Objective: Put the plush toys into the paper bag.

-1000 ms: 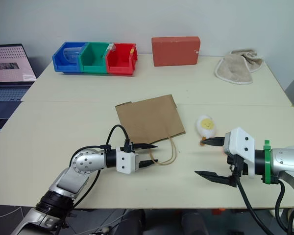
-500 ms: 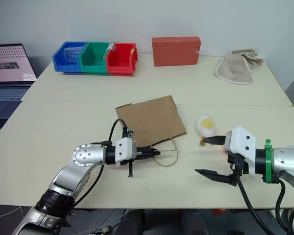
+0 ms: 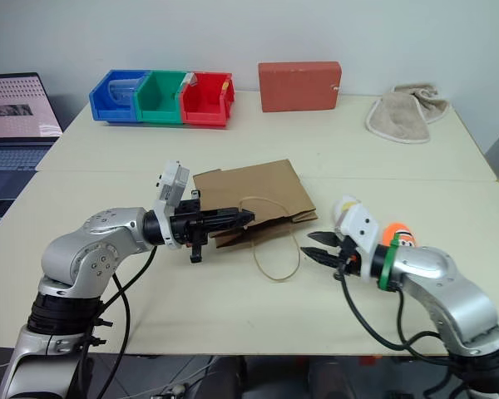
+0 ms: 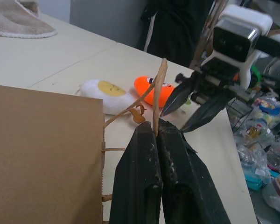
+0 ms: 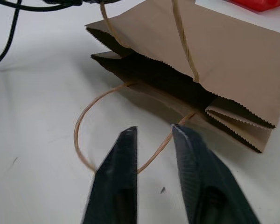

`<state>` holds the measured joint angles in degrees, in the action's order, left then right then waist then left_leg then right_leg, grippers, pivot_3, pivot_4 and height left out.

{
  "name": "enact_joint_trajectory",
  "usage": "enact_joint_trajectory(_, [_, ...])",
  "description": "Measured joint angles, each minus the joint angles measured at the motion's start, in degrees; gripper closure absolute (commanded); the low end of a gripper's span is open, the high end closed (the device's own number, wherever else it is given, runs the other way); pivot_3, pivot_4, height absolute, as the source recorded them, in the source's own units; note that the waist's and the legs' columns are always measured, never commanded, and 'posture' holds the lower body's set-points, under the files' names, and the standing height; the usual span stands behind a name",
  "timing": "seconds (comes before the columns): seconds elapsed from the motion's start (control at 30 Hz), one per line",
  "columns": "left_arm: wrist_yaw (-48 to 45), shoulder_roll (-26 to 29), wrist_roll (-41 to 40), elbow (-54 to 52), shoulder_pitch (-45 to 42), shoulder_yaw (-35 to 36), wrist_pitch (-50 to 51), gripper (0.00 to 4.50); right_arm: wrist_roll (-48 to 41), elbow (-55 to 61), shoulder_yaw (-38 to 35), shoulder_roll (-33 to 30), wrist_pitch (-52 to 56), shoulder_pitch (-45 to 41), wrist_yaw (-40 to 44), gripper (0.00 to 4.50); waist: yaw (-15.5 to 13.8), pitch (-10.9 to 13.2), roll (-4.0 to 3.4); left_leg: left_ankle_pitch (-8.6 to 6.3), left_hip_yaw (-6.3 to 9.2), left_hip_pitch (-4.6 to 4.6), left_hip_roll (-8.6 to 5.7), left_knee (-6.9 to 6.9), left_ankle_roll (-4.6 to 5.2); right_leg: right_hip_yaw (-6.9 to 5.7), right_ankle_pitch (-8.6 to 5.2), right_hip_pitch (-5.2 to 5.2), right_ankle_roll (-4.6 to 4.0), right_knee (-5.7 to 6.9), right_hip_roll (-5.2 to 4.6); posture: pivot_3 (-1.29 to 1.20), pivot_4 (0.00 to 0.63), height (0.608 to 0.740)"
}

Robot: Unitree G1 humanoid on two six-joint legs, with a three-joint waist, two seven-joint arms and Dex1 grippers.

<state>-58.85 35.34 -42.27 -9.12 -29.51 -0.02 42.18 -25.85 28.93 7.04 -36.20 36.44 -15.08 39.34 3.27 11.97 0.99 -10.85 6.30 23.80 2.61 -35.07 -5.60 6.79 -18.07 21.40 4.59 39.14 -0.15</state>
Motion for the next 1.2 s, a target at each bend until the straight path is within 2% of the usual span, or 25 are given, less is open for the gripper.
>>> enact_joint_trajectory(0.03, [0.8,-0.6,-0.7,0.0,-0.2,0.6,0.9,4.5,2.1,-2.1,1.7,2.5,-1.1,-1.5,-1.4,4.47,0.0,0.0,0.0,0.0,0.01,-0.01,0.01,-0.01,0.0,-0.01,0.0,0.0,0.0,0.02,0.0,0.0,0.15,0.74])
enact_joint_trajectory(0.2, [2.2,-1.3,-2.2,-0.2,-1.1,1.0,2.9,4.5,9.7,-10.8,7.7,10.9,-5.6,-5.8,-6.2,4.47,0.0,0.0,0.0,0.0,0.01,0.01,0.0,0.02,-0.01,-0.01,0.0,0.04,0.0,0.06,0.0,0.0,0.15,0.74])
enact_joint_trajectory(0.63, [10.0,-4.9,-6.8,-0.3,-3.5,5.4,6.7,4.5,23.5,-30.3,11.0,26.3,-14.8,-11.3,-18.2,4.47,-0.1,0.0,0.0,0.01,0.12,0.0,-0.01,0.04,-0.02,-0.11,0.0,0.17,-0.02,0.42,-0.01,0.0,0.15,0.74])
enact_joint_trajectory(0.9, [16.0,-4.6,-8.3,4.2,-15.4,13.1,6.2,4.5,26.9,-33.9,10.9,28.1,-15.8,-10.7,-20.6,4.47,0.0,0.0,0.01,0.01,0.1,0.0,-0.04,0.05,-0.03,-0.11,0.0,0.2,-0.02,0.47,-0.01,0.0,0.15,0.74])
enact_joint_trajectory(1.2, [17.1,-3.0,-5.4,8.2,-25.0,13.9,1.2,4.5,27.0,-33.9,10.6,29.1,-15.1,-10.7,-20.5,4.47,0.1,0.0,0.02,0.01,0.09,0.07,-0.03,0.1,-0.03,-0.11,0.0,0.36,-0.03,0.59,-0.01,0.0,0.15,0.74])
